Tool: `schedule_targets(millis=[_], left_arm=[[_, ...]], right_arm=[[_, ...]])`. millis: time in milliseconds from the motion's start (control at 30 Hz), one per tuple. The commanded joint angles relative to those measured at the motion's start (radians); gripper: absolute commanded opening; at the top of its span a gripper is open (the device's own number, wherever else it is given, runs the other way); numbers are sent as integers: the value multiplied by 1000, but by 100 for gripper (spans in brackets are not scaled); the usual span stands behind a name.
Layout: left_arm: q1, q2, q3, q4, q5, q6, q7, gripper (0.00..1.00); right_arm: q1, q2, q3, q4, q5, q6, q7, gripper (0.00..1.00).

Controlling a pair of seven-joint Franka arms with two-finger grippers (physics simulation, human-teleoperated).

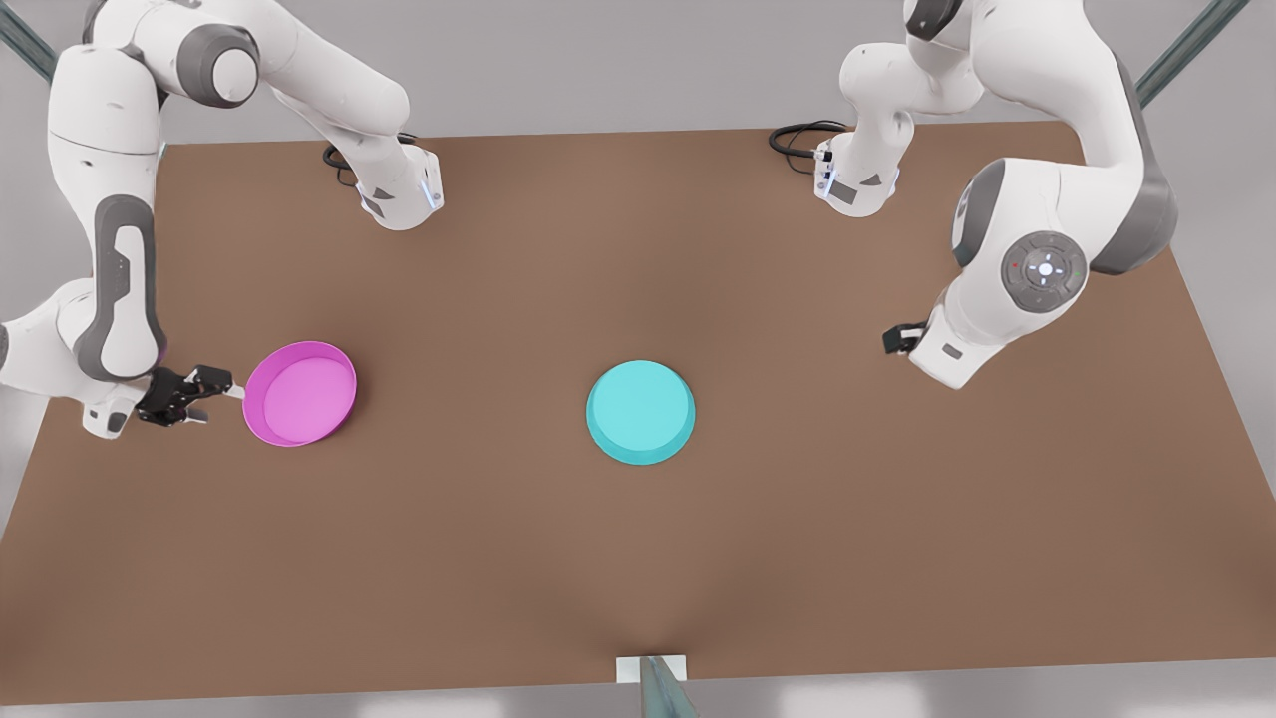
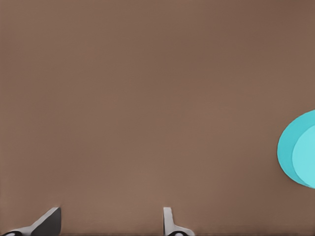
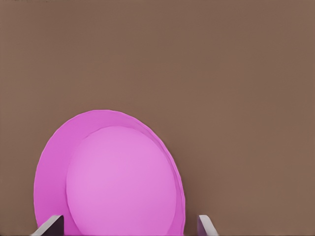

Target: Flip the blue plate over with the left arm, and stack the pink plate on top of the blue plate with the right arm

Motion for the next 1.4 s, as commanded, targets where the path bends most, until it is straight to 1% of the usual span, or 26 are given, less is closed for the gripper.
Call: schedule_targets(millis=[0,33,100,200,433,467,500,533,600,700,867,967,1067,1100,1133,1167,1200,1233,1367], left_arm=[[0,1,1,0,-10,-1,2,100],[0,7,1,0,-11,-11,2,100],[0,16,1,0,-16,-12,3,100],[0,28,-1,0,-16,-12,3,100],[0,36,-1,0,-17,-12,5,100],[0,36,-1,0,-17,-12,5,100],[0,36,-1,0,-17,-12,5,100],[0,37,-1,0,-17,-12,5,100],[0,39,-1,0,-17,-12,5,100],[0,40,-1,0,-17,-12,5,100],[0,40,-1,0,-17,-12,5,100],[0,40,-1,0,-19,-13,5,100],[0,40,-1,0,-17,-13,5,100],[0,40,-1,0,-19,-12,5,100],[0,40,-1,0,-19,-12,5,100],[0,40,-1,0,-19,-12,5,100],[0,40,-1,0,-19,-12,5,100],[0,40,-1,0,-19,-12,8,100],[0,44,-1,0,-19,-10,9,100]], right_arm=[[1,13,-9,3,3,1,-3,100],[3,30,-27,7,5,0,-3,100],[-2,42,-36,-24,6,-25,-6,100],[1,71,-35,-49,9,-14,-14,100],[0,128,-41,-44,20,11,-43,100],[0,131,-44,-44,21,11,-43,97],[1,140,-46,-41,26,11,-43,91],[1,146,-47,-41,35,11,-37,91],[1,145,-47,-41,43,20,-31,87],[0,142,-47,-47,81,20,-25,77],[-2,142,-47,-44,98,23,99,79],[-8,139,-50,-44,98,24,102,77],[-8,140,-50,-49,98,26,102,66],[-7,142,-49,-49,98,26,102,58],[-5,142,-50,-49,98,26,102,53],[-5,140,-50,-47,98,26,102,50],[-5,139,-50,-46,98,26,102,44],[-5,139,-50,-46,97,26,102,41],[-5,137,-50,-49,95,46,101,40]])
